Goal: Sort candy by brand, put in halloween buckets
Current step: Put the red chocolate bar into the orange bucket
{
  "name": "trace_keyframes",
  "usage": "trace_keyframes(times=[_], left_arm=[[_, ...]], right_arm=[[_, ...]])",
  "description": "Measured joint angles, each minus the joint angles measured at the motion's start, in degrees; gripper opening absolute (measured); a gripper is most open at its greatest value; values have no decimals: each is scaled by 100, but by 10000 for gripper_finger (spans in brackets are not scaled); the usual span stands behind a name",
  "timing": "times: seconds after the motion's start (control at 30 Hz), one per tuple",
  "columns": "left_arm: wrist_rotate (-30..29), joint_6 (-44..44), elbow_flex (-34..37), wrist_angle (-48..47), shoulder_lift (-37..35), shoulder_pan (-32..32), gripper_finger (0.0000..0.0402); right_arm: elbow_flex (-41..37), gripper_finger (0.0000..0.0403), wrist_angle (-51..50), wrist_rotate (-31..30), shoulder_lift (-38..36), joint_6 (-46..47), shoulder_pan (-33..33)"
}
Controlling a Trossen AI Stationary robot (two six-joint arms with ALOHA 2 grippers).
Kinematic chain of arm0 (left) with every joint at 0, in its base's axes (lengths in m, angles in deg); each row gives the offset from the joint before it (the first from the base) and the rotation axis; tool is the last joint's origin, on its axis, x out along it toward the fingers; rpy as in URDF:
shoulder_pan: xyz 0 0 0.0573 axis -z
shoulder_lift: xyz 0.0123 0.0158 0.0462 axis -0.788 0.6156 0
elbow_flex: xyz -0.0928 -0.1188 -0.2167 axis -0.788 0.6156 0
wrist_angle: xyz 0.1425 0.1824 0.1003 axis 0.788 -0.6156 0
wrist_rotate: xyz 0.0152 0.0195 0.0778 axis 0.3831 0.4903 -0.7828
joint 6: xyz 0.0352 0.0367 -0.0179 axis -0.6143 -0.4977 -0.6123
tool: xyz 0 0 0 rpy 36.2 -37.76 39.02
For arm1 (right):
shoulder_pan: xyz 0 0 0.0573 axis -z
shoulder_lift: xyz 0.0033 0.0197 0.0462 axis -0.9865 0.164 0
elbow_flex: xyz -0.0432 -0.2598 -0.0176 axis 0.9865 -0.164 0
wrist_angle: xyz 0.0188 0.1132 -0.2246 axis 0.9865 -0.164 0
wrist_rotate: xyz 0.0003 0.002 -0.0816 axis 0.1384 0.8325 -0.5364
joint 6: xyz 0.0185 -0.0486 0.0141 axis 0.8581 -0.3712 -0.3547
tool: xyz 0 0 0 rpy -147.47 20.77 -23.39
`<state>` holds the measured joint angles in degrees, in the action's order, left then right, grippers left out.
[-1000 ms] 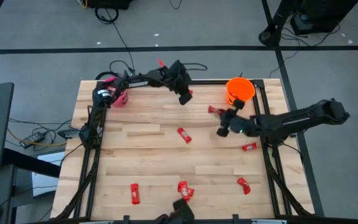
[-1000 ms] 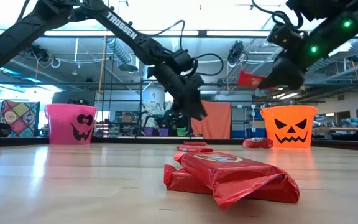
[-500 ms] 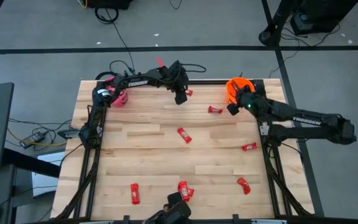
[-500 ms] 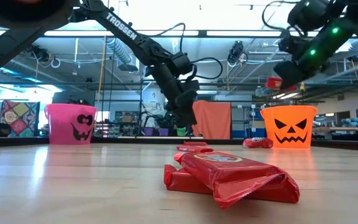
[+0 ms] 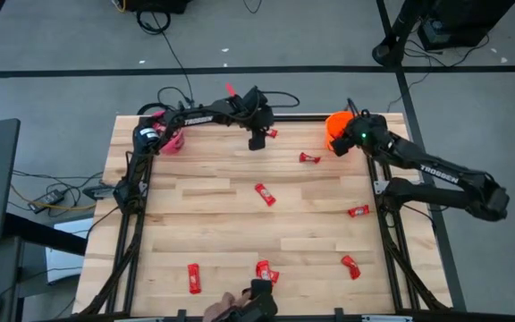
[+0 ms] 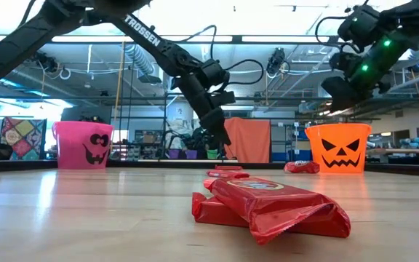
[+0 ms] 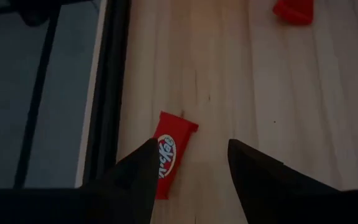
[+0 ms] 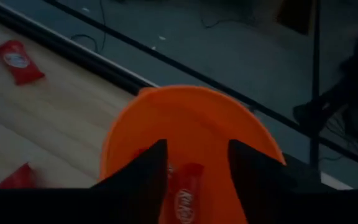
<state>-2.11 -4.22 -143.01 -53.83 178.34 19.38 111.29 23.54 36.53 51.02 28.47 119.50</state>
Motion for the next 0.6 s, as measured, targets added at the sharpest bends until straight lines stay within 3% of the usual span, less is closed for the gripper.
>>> trace_keyframes(times=[0.27,0.43,0.6], left_arm=[[-377,-65,0,91,0,13,196],[-633,-677,-27,132,63,16,196],[-808,-665,-330,-656,271,-86,196]], right_arm=[[0,241,63,980,-379,101,-168],[0,255,84,1545,-456,143,-302],[-2,258,137,1727,-432,151,-362]])
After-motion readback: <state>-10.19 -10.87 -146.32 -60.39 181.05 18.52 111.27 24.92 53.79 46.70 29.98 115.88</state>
